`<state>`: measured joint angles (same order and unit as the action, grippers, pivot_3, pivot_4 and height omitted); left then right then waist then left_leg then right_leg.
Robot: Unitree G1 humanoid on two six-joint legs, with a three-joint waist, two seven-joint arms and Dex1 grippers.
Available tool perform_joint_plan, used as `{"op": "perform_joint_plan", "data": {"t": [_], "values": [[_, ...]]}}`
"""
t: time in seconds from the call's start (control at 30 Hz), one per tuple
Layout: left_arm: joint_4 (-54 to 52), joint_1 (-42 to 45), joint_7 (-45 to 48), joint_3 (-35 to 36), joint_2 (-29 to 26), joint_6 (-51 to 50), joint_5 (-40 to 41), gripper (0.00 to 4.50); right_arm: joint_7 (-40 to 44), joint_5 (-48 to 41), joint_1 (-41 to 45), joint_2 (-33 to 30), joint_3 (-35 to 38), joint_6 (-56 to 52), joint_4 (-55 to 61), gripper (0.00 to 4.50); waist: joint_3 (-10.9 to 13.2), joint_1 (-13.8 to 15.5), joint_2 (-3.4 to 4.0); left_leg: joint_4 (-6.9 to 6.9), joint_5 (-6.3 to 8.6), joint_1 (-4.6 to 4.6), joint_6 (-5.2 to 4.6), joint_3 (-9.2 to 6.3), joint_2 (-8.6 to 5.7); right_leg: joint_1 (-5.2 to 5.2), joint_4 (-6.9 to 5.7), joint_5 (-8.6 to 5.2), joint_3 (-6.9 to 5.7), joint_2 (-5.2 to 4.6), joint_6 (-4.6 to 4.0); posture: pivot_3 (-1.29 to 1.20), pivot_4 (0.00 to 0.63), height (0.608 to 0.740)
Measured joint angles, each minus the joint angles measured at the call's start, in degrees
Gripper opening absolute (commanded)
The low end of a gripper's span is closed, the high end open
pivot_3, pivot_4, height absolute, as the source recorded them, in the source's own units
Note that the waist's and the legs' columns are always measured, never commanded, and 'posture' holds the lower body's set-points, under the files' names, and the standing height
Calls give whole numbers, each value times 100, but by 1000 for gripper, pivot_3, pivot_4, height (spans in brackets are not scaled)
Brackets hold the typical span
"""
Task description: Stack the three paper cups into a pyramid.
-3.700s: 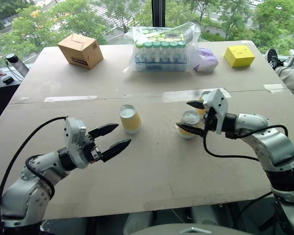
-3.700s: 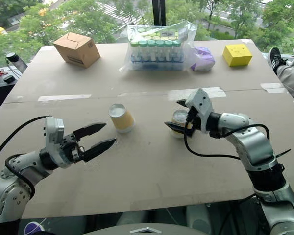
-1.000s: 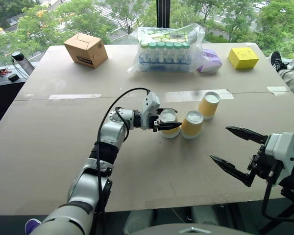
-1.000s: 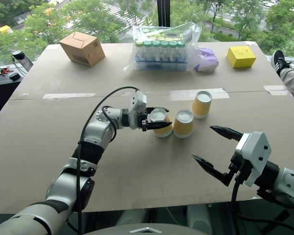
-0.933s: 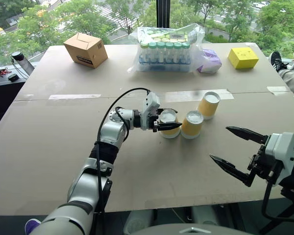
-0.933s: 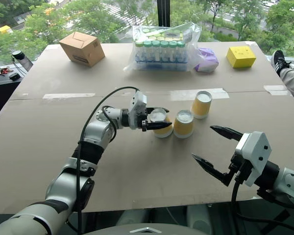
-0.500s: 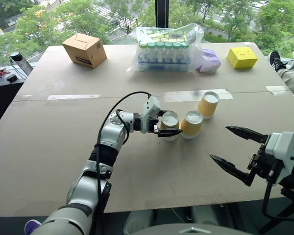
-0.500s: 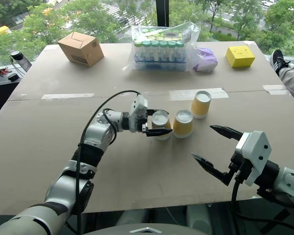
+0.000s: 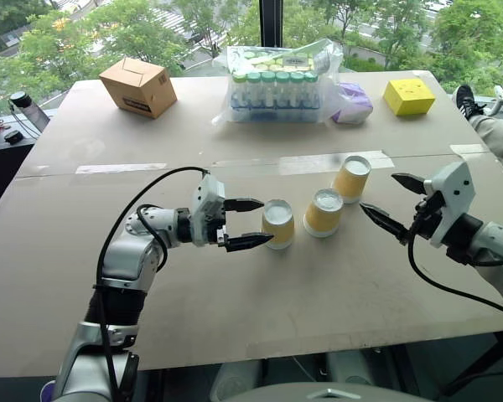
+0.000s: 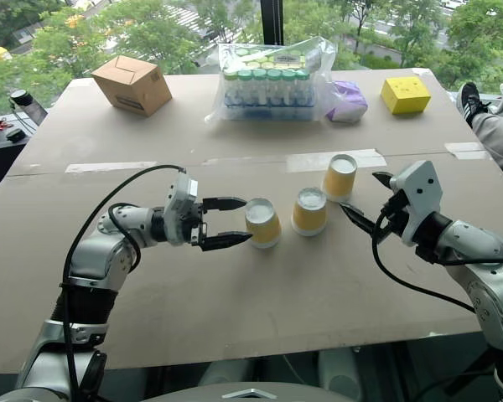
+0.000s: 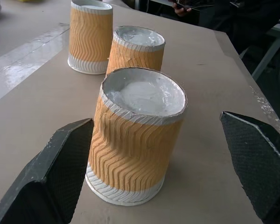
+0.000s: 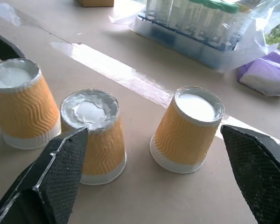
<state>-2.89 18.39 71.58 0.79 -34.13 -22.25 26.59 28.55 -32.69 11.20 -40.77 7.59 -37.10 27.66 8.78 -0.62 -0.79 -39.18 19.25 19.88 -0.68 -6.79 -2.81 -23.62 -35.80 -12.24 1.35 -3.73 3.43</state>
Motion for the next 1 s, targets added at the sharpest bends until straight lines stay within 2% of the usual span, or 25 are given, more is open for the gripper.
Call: {"op": "perform_joint_plan", "data": {"t": [0.13,0.37,0.5,0.67,1.0], "values": [[-496,-531,-285,297,-81,-133,222,4446,-22,471,773,267,-400,66,-1056,4500,1,19,2,3,0,6,0,-2,-1,-8,-1,0,0,-3,-1,0,150,740],[-887,-809,-943,112,-42,-200,24,4446,300,505,944,391,-459,125,-1232,4500,2,47,5,2,0,11,0,0,-7,-10,-1,0,2,-12,0,0,150,740],[-755,-701,-1120,-141,59,-155,-129,4446,544,437,627,232,-340,152,-866,4500,3,48,5,4,0,11,0,-6,-4,-12,-2,0,-4,-7,-1,0,150,740],[-274,-389,-1078,-275,85,77,-312,4446,1066,-43,-167,-89,223,142,-85,4500,2,50,5,3,0,10,-1,-3,-5,-9,-2,0,-2,-7,0,0,150,740],[544,189,-785,-781,431,458,-526,4446,1304,-1101,-1576,-151,1280,-21,1225,4500,2,69,4,2,0,8,-1,-5,-4,-7,-3,0,-4,-4,1,0,150,740]]}}
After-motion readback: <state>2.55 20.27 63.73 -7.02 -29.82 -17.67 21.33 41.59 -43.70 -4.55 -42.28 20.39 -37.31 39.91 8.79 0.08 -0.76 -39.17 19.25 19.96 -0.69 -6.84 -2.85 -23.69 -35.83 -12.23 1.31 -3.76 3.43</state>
